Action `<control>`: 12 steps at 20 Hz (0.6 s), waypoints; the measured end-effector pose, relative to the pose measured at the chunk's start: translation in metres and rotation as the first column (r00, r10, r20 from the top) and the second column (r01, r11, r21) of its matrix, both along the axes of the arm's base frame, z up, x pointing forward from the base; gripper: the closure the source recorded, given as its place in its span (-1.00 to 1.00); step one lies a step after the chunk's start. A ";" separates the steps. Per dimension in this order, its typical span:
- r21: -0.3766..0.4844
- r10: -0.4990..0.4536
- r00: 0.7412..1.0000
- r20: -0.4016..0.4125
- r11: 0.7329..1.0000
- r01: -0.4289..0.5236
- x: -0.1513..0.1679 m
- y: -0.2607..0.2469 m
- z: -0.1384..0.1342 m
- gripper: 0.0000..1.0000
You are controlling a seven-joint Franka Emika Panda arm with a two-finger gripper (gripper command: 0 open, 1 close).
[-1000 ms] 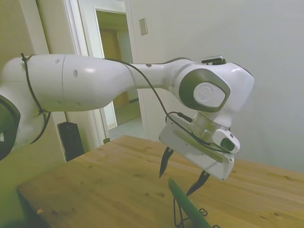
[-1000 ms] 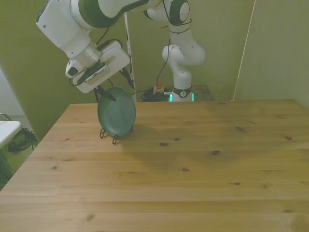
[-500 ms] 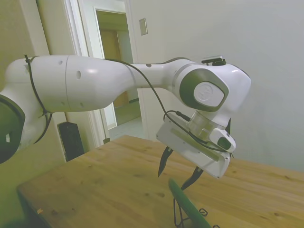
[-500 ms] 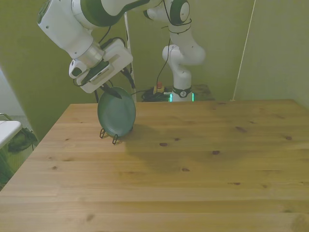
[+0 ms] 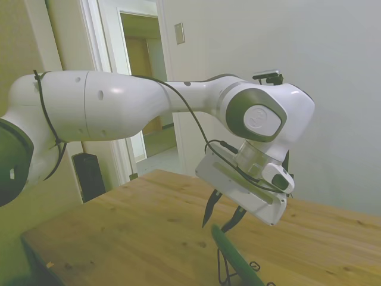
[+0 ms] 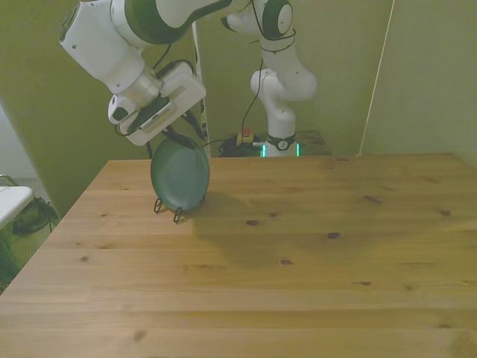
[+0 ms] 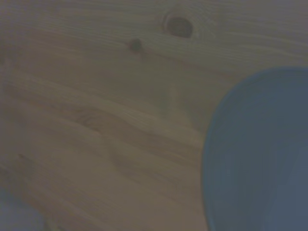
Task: Unload the plate
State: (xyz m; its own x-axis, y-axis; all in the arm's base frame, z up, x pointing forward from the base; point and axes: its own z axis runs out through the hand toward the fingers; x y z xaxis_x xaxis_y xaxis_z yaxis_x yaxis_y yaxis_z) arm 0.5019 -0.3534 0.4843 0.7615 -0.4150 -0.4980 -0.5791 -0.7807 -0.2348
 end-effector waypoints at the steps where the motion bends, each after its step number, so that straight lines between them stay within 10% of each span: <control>1: 0.000 -0.001 1.000 0.000 1.000 0.001 0.000 0.000 0.000 1.00; 12: -0.003 -0.009 1.000 0.003 1.000 0.009 -0.003 -0.005 0.002 1.00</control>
